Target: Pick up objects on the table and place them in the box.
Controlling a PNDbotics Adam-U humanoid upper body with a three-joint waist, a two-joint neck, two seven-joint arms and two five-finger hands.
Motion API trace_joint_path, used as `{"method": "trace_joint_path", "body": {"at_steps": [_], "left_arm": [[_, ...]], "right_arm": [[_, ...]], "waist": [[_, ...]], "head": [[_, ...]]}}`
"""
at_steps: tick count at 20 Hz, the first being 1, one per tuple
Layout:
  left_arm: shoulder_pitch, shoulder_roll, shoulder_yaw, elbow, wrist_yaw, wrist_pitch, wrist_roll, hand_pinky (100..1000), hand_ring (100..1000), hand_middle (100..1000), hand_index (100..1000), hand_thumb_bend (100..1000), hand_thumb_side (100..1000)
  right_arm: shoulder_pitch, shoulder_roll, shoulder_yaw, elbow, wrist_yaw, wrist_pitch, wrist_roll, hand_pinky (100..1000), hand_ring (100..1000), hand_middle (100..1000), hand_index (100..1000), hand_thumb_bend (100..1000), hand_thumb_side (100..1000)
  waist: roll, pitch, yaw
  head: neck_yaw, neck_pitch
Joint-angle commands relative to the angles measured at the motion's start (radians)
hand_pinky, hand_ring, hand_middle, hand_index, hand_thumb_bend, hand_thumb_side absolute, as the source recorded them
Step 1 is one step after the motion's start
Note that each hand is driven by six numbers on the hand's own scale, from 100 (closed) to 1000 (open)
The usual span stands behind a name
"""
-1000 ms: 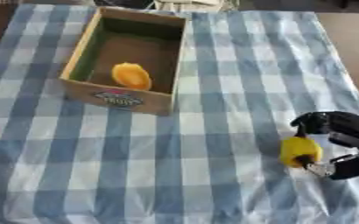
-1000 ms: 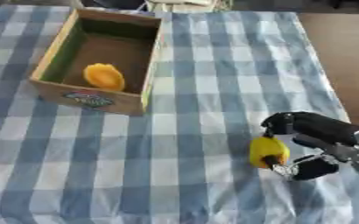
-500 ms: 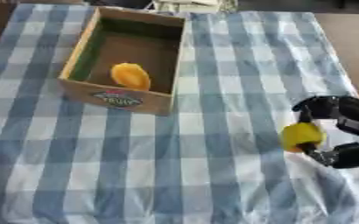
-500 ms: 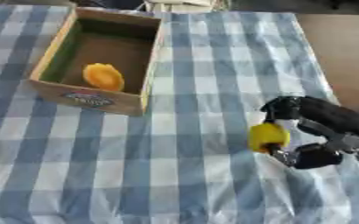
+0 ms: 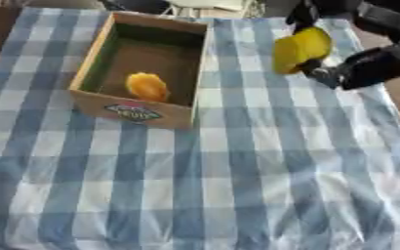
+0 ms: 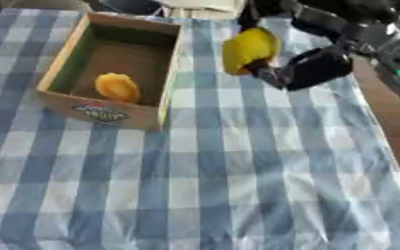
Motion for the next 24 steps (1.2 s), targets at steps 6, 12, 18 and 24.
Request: {"method": "trace_joint_path", "body": {"at_steps": [6, 12, 18, 24], "left_arm": [[-0.04, 0.01, -0.006, -0.018, 0.013, -0.011, -0.012, 794, 764, 678, 825, 135, 513], [-0.098, 0.002, -0.018, -0.018, 0.029, -0.026, -0.026, 795, 766, 681, 826, 152, 492], [-0.119, -0.004, -0.019, -0.018, 0.039, -0.032, -0.033, 794, 766, 681, 825, 150, 498], [-0.124, -0.009, -0.021, -0.018, 0.045, -0.03, -0.038, 794, 766, 681, 825, 147, 502]], "right_arm": [[-0.334, 0.3, 0.06, 0.423, 0.04, -0.016, 0.113, 762, 754, 506, 584, 100, 100], [-0.44, 0.544, 0.022, 0.72, 0.23, -0.117, 0.106, 776, 780, 535, 622, 100, 114], [-0.449, 0.639, -0.053, 0.966, 0.463, -0.215, 0.042, 789, 806, 576, 672, 100, 119], [-0.45, 0.663, -0.09, 1.047, 0.609, -0.278, -0.017, 839, 916, 746, 854, 221, 182]], "waist": [[0.004, -0.004, 0.032], [0.005, 0.021, 0.071], [0.002, 0.041, 0.1], [0.005, 0.047, 0.101]], "head": [[-0.048, 0.005], [-0.116, 0.005], [-0.147, 0.004], [-0.137, 0.005]]}}
